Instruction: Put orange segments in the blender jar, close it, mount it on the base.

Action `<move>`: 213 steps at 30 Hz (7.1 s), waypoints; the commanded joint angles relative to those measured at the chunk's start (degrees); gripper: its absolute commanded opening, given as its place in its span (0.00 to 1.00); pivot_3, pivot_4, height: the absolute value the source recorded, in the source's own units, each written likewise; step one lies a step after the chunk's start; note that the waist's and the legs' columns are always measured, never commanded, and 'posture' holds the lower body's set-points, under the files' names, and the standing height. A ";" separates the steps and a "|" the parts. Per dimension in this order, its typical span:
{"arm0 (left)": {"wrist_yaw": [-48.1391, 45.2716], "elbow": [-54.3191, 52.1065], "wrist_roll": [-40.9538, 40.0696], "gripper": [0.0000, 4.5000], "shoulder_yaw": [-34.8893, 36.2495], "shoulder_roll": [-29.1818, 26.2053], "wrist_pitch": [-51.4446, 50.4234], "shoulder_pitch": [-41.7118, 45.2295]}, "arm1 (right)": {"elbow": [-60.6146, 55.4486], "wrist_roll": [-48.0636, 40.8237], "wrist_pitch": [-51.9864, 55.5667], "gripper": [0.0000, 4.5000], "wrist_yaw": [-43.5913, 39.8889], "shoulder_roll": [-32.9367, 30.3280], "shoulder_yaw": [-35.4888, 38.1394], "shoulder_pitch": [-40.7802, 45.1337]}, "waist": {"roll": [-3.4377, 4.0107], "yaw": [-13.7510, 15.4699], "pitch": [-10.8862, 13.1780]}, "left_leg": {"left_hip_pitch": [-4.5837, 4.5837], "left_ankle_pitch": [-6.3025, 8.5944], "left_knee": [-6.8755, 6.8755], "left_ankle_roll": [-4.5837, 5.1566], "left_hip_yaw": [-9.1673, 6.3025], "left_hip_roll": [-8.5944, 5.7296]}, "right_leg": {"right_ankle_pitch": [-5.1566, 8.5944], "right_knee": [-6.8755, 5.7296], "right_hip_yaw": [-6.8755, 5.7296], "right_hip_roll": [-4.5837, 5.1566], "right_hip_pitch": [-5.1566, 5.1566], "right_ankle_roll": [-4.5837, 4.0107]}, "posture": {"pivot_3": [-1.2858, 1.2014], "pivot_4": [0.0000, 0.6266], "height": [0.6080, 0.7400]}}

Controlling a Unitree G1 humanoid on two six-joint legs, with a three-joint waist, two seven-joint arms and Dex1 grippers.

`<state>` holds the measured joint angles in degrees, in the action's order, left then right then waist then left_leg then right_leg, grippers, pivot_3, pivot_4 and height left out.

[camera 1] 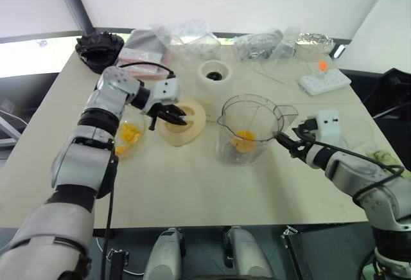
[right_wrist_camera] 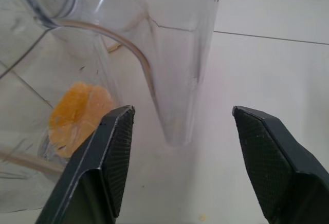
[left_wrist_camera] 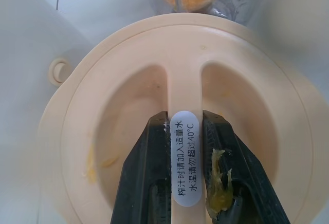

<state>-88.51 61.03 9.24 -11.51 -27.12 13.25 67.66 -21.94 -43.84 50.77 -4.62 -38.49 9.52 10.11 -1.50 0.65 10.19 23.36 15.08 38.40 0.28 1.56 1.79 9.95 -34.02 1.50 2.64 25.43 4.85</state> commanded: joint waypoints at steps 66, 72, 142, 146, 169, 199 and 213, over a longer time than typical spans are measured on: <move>-3.99 -17.24 -35.58 0.06 -22.63 -6.61 -22.45 18.25 | 4.45 31.39 -4.37 0.19 -1.05 18.31 -14.85 6.75 | 0.16 -1.73 0.05 | 0.07 0.01 0.48 0.00 -0.08 0.03 | 0.06 -0.29 0.04 0.00 0.00 0.07 | 0.52 0.24 1.00; -3.99 -23.96 -41.75 0.06 -29.88 -8.88 -23.92 15.79 | 4.03 31.21 -4.21 0.19 -0.80 18.88 -14.16 5.33 | 0.16 -1.46 0.05 | 0.08 0.01 0.56 0.00 -0.09 0.02 | 0.07 -0.30 0.03 0.00 -0.01 0.07 | 0.52 0.24 1.00; -3.99 -26.25 -39.08 0.06 -46.33 -7.32 -21.84 10.61 | -1.19 28.48 -16.98 0.19 2.21 34.70 -4.14 0.65 | 0.52 -3.17 -0.32 | 0.16 0.12 0.32 0.17 -0.18 0.06 | 0.34 -0.07 0.01 -0.05 0.08 0.16 | 0.52 0.24 1.00; -3.99 -28.63 -38.67 0.06 -47.96 -10.21 -22.45 9.23 | -1.79 27.08 -18.31 0.19 1.20 35.91 -4.10 0.89 | 0.52 -3.33 -0.32 | 0.13 0.12 0.30 0.17 -0.18 0.08 | 0.33 -0.08 0.02 -0.07 0.09 0.16 | 0.52 0.24 1.00; -0.13 -24.34 -13.73 0.06 -41.74 -5.43 -27.31 1.43 | -0.03 33.68 -19.07 0.19 0.03 33.93 -8.65 2.99 | 0.73 -3.30 -1.46 | -1.09 0.15 -0.42 0.12 -0.40 0.31 | 0.49 0.64 -0.08 0.02 -0.99 -0.10 | 0.52 0.24 1.00; 20.57 -43.92 -7.78 0.06 -30.15 -3.43 -67.77 -11.07 | 1.36 33.98 -17.93 0.19 -2.56 31.03 -9.57 5.23 | 1.83 -3.18 -2.70 | -1.01 0.29 -1.50 -0.11 -0.36 0.32 | 0.49 2.48 -0.56 0.74 -1.33 -0.08 | 0.52 0.24 1.00; 29.80 -43.41 -8.67 0.06 -28.71 -0.55 -77.91 -10.81 | 1.26 34.96 -18.30 0.19 -3.18 30.06 -11.00 4.84 | 1.85 -2.03 -2.73 | -2.80 -0.13 -2.81 -0.82 -2.13 -0.82 | 7.90 -2.41 -1.96 1.84 -5.51 -0.42 | 0.52 0.24 1.00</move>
<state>-66.99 7.75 -7.47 -30.77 -26.04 -59.13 64.54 -12.94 -8.03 36.73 -7.07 -8.80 -2.75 12.15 0.35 -1.38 7.46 20.50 14.95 35.48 -0.54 -0.78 0.92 17.84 -35.97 -0.48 4.49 19.65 4.43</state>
